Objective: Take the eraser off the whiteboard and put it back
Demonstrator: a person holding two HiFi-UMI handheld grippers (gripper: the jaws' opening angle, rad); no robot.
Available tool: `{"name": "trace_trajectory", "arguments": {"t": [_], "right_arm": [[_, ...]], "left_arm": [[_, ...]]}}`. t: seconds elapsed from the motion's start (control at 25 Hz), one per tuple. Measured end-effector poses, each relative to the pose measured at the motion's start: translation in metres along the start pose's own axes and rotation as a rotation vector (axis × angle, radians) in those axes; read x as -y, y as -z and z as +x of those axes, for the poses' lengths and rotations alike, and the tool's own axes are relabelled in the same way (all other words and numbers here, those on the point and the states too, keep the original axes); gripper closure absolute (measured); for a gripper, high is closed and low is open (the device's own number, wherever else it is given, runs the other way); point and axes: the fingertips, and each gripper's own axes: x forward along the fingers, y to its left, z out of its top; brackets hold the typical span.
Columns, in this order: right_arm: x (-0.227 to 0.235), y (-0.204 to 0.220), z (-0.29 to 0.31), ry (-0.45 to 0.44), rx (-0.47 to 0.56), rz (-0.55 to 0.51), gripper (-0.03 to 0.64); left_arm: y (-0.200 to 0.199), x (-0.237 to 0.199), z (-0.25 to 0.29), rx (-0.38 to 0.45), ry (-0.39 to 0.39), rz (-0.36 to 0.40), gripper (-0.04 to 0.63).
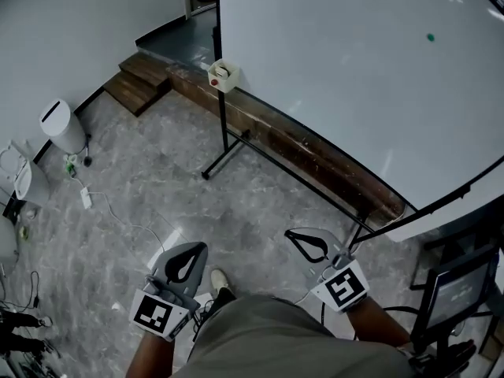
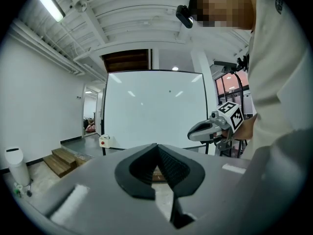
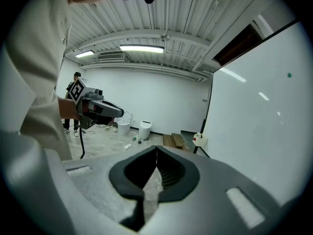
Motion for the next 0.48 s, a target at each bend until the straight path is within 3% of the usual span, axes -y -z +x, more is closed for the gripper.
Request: {"name": "trace_trajectory", "arguments": {"t": [0.48], "right_arm": [[-0.016,0.034,-0.086,-0.037,0.017,-0.006,0.614]], "left_arm": [[0.016,0.106,-0.009,-0.056,-0.008,0.01,0.591]]}}
